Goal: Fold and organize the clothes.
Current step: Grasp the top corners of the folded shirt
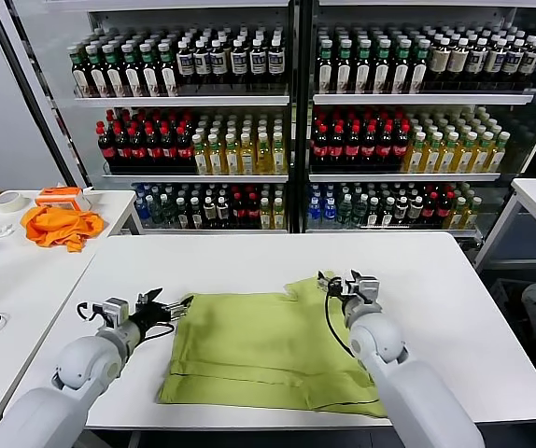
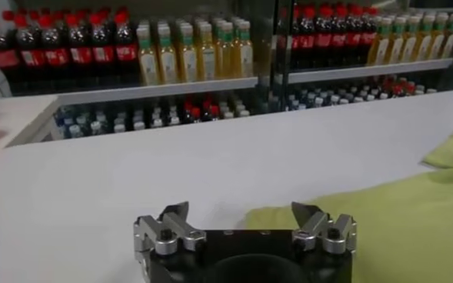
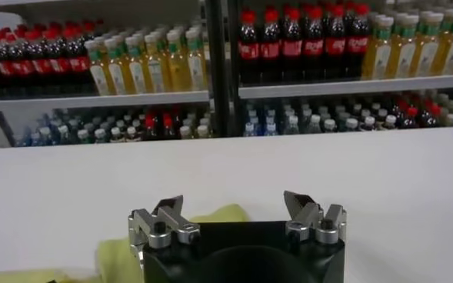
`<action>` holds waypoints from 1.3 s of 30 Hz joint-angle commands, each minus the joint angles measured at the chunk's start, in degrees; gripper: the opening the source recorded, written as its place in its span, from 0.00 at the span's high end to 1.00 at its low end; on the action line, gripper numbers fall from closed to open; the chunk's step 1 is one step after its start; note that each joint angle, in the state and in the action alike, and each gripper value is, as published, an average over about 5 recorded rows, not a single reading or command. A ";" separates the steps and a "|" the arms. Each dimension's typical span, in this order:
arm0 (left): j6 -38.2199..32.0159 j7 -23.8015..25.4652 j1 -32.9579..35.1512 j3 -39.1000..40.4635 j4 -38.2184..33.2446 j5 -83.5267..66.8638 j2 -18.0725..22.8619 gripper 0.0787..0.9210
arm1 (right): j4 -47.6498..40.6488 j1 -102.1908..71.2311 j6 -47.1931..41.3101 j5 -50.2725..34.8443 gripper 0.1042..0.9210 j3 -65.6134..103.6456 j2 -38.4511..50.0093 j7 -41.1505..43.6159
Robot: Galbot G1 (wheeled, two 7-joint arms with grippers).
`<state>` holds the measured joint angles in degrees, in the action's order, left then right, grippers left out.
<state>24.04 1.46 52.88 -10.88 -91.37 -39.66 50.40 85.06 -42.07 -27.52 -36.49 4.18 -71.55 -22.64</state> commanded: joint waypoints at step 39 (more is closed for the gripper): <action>-2.03 3.66 -3.90 3.47 8.44 0.47 2.90 0.39 | -7.59 3.37 -0.17 1.50 0.47 -2.25 -2.95 0.00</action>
<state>21.79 4.92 48.97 -7.53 -83.15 -39.03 53.13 77.06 -38.69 -26.90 -34.96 2.04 -74.49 -22.40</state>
